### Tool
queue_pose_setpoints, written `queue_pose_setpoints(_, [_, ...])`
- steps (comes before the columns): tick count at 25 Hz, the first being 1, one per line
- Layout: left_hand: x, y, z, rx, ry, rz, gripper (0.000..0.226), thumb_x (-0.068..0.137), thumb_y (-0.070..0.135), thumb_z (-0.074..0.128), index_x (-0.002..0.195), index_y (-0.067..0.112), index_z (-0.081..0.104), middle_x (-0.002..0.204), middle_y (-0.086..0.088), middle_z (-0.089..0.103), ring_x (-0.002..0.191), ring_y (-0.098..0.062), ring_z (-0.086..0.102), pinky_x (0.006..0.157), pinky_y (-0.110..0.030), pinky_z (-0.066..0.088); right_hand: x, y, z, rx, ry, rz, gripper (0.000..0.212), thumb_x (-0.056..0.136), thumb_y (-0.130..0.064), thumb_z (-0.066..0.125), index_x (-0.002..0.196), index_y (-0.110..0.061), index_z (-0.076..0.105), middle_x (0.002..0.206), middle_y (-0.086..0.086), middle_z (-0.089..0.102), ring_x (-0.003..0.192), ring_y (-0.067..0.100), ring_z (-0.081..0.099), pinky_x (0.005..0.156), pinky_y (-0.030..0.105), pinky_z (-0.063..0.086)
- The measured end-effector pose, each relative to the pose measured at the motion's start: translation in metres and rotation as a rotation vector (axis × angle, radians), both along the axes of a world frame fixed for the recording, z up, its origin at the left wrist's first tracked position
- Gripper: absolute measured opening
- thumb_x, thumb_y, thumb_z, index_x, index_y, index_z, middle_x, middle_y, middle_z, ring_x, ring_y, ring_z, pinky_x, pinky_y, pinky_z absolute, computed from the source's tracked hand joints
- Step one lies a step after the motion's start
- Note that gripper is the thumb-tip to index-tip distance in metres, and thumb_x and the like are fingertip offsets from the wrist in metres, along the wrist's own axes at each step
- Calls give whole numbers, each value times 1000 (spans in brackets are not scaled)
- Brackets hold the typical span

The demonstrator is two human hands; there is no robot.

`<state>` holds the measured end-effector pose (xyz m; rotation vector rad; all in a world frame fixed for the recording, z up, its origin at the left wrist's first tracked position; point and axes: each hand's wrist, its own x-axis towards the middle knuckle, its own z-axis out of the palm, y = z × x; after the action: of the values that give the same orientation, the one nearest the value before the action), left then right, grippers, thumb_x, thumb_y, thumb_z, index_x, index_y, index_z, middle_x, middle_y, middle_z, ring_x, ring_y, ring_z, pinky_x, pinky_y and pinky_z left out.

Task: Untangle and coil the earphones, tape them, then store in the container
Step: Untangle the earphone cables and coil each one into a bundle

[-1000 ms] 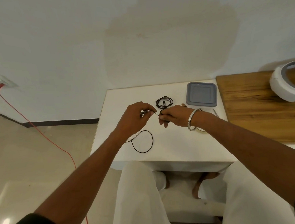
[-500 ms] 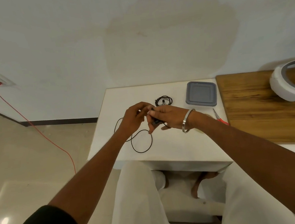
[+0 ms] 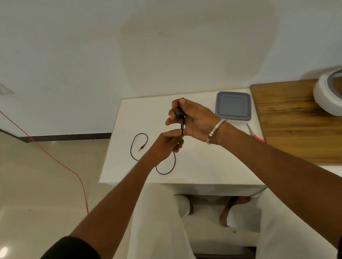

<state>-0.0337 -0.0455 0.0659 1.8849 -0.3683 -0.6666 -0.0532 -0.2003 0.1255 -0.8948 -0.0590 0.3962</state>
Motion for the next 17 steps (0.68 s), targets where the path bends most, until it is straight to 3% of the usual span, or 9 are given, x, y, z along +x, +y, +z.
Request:
queue_pose_setpoints(4, [-18,-13,5,28,-41,-124,28,102,29,42,82,34,61,66,1,56,59,-10,50,61,-20,44,3,2,-7,-167,-25,-190,30,100,-34,35,92,-20,60,87,2,67,99,24,66,94,59,44])
queue_pose_setpoints(7, [-22,-18,5,41,-26,-158,24,103,28,40,95,33,61,65,-2,52,57,-10,46,61,-21,45,2,-1,-21,-626,-244,-223,30,101,-29,35,94,-16,61,88,4,70,94,18,68,92,48,48])
queue_pose_setpoints(9, [-21,-13,2,96,-16,-184,25,103,30,40,98,31,65,64,0,50,56,-10,44,61,-23,44,2,-6,-29,-956,-462,-91,30,101,-23,35,95,-12,63,85,6,69,87,16,67,90,42,51])
queue_pose_setpoints(12, [-15,-1,-3,170,-36,-173,29,101,31,42,106,22,70,66,1,51,56,-5,46,59,-23,43,4,-14,-35,-1314,-606,63,30,100,-24,35,99,-15,64,84,0,68,84,15,65,88,37,50])
queue_pose_setpoints(14, [-10,6,-3,205,-76,-154,29,101,31,44,106,21,71,65,4,52,55,-1,47,58,-24,43,6,-19,-36,-1505,-604,144,30,100,-23,33,103,-19,63,86,-3,65,89,15,62,98,39,42])
queue_pose_setpoints(17, [-3,15,3,237,-128,-137,26,99,30,48,103,22,72,61,8,50,54,0,47,55,-19,41,6,-23,-37,-1792,-603,292,26,98,-16,33,97,-25,57,78,-14,55,87,12,53,110,57,11])
